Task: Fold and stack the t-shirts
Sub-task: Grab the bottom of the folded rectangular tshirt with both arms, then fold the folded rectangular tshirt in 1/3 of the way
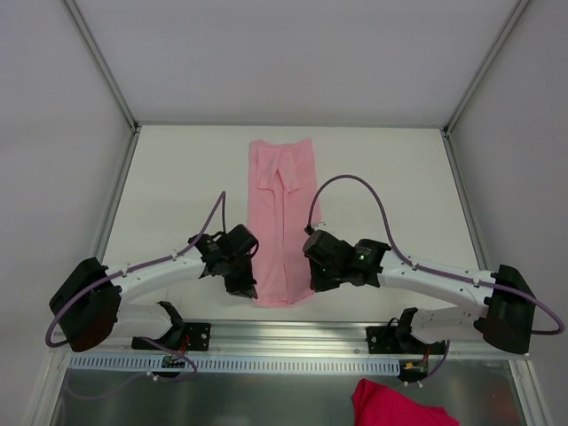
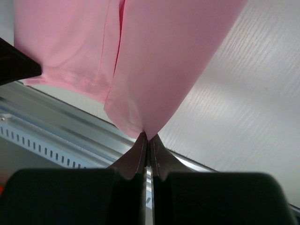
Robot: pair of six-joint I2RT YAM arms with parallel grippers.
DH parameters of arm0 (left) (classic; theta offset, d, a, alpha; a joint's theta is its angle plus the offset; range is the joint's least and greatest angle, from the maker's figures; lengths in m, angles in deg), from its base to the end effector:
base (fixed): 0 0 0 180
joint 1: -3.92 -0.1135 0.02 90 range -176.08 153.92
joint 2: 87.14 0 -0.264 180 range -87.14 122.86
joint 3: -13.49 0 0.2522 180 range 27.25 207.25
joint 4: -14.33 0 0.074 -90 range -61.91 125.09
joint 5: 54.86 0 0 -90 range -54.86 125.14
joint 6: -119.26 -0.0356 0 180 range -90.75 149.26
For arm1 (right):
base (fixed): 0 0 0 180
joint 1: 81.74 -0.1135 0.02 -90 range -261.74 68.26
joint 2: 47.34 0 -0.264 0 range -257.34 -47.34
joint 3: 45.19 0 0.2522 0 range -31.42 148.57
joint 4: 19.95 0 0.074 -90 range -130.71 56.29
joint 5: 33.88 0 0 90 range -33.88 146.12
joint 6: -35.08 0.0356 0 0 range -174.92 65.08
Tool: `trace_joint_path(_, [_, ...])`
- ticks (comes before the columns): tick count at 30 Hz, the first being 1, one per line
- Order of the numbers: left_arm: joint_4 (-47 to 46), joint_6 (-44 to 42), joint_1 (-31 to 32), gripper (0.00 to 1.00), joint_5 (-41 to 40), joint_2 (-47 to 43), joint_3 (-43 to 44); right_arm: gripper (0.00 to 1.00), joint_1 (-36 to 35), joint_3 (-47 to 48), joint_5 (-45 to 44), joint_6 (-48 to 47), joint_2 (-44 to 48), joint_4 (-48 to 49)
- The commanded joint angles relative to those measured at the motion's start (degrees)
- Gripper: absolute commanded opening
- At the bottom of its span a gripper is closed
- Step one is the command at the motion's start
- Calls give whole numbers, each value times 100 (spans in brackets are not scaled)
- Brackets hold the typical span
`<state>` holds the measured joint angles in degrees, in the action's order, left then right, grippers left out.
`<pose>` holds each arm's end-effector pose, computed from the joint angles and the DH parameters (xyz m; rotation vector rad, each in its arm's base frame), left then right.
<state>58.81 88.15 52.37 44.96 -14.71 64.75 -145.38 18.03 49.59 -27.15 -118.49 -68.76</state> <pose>0.1417 -0.1690 0.1747 -0.2142 2.9460 -0.6636 0.1122 0.2173 0.2371 -0.7643 2.5065 0.4557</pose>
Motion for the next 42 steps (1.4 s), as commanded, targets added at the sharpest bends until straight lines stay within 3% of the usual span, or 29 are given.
trace_joint_path(1, [618,-115,77,0,-94,-246,266,1,-122,249,81,-26,216,-424])
trace_joint_path(7, [1120,-255,77,0,-437,-387,749,1,-140,433,-234,-166,182,-617])
trace_joint_path(22, [1138,-598,-28,0,-745,510,1682,1,114,1708,-508,-1037,-786,-758])
trace_joint_path(32, [1226,-1037,-871,0,-947,527,2094,1,738,2024,-622,-1432,-1014,-697])
trace_joint_path(42, [1059,-1556,-1425,0,-947,1458,2973,1,1204,2130,-394,-1880,-1532,-275])
